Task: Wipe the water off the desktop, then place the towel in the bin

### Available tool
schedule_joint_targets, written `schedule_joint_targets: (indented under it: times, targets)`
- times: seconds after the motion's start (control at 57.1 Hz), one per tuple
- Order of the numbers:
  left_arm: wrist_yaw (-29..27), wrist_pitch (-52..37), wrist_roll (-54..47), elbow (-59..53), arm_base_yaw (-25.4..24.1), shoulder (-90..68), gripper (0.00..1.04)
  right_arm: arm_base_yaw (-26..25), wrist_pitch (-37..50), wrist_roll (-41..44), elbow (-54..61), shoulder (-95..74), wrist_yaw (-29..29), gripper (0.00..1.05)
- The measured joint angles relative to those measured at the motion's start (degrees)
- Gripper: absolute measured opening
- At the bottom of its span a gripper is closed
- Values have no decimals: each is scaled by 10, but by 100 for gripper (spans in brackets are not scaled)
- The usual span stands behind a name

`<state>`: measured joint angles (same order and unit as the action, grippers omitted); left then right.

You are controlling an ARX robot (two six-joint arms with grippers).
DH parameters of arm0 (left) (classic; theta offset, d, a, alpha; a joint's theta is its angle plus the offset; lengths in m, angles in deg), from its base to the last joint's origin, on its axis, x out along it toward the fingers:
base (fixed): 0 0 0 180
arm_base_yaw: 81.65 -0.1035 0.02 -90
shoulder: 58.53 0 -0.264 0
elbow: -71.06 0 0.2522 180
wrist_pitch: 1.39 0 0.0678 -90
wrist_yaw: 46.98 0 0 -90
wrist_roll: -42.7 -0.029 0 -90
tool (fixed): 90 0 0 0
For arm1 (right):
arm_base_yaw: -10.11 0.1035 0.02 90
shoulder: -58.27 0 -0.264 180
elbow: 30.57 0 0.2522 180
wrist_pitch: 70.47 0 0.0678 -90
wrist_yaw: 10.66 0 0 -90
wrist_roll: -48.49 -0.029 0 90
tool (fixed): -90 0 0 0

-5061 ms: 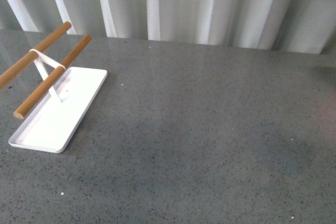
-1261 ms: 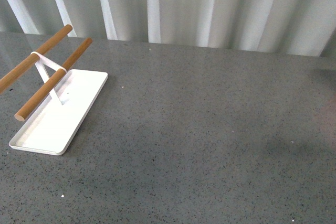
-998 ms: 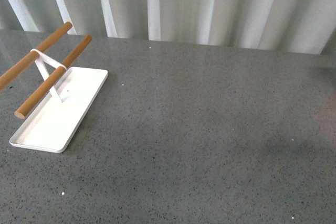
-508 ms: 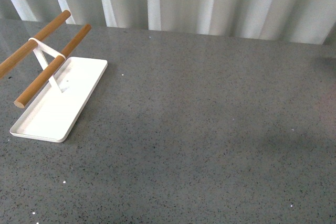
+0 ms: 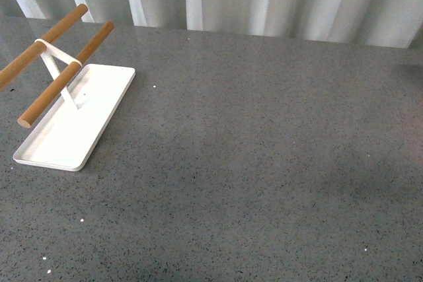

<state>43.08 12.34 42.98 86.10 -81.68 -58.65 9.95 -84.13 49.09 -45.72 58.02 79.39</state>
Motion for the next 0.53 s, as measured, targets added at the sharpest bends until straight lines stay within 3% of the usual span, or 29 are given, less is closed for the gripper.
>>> schedule_joint_targets:
  times: [0.525]
  targets:
    - [0, 0, 0, 0, 0, 0, 98, 0, -1, 0, 0, 0, 0, 3]
